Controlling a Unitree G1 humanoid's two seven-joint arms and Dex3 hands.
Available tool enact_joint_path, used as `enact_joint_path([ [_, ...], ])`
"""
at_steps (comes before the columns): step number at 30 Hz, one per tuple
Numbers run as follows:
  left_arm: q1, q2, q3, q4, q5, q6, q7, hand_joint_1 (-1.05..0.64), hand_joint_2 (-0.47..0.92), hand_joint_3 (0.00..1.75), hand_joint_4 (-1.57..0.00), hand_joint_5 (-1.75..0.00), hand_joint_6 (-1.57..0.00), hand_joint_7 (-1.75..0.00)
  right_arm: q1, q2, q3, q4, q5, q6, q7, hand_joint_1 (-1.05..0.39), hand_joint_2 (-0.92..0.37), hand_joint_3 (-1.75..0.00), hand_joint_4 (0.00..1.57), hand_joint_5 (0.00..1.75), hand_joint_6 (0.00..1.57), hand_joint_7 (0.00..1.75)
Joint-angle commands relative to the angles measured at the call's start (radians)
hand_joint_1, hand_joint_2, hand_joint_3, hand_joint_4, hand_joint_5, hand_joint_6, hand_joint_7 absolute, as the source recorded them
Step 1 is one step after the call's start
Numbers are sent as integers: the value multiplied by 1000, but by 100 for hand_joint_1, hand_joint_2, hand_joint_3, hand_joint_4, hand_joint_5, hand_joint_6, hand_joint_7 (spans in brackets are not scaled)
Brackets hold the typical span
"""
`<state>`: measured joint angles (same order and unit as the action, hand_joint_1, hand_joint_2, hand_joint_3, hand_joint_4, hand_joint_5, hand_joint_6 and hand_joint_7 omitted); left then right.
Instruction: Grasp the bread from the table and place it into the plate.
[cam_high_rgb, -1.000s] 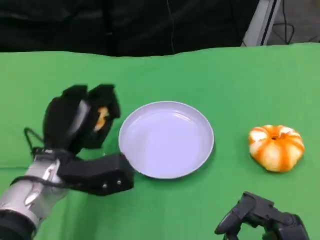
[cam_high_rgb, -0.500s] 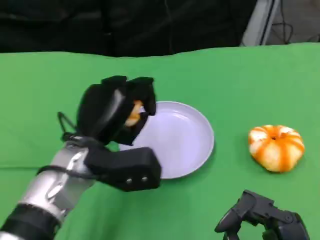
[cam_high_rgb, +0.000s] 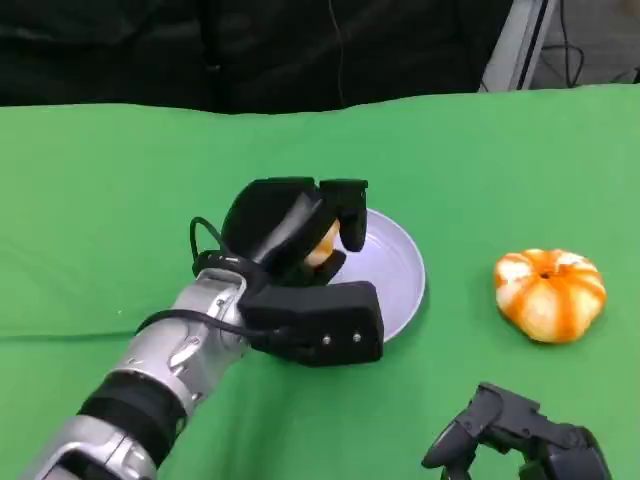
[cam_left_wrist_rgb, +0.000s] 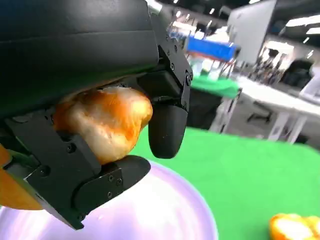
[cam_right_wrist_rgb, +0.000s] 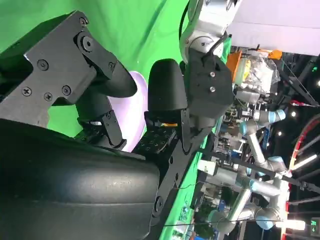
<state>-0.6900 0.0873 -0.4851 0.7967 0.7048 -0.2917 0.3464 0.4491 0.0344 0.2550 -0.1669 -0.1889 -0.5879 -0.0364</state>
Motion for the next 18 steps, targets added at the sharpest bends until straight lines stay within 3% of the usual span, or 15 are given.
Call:
enact_joint_path([
  [1,-64,-3,-39,34,20,94,-165,-35,67,71,-40,-117,-36,-75,7,-7,-5,-8,9,2,-4,2,-34,-139,81,162,85,131],
  [2,-76,-3,-55,36,32,131,-217,-51,79,50,-20,-80,-18,-40,7,-8,-4,-8,10,3,-3,3,-34,-140,81,162,85,131],
  [3,-82,-2,-65,32,39,157,-250,-60,85,39,-10,-61,-9,-22,8,-8,-4,-8,11,3,-3,3,-34,-140,81,162,85,131],
  [6,-74,1,-71,-2,35,199,-317,-88,92,39,-1,-8,-1,-2,12,-9,-3,-15,6,10,-4,3,-33,-141,80,162,85,131],
  [11,-52,4,-52,-35,-5,188,-356,-103,92,51,0,0,0,0,9,-12,-4,-12,16,6,1,1,-35,-138,80,163,85,132],
  [18,-47,8,-48,-42,-31,179,-360,-105,92,56,0,0,0,0,10,-12,-5,-13,15,12,0,2,-35,-139,80,163,84,132],
])
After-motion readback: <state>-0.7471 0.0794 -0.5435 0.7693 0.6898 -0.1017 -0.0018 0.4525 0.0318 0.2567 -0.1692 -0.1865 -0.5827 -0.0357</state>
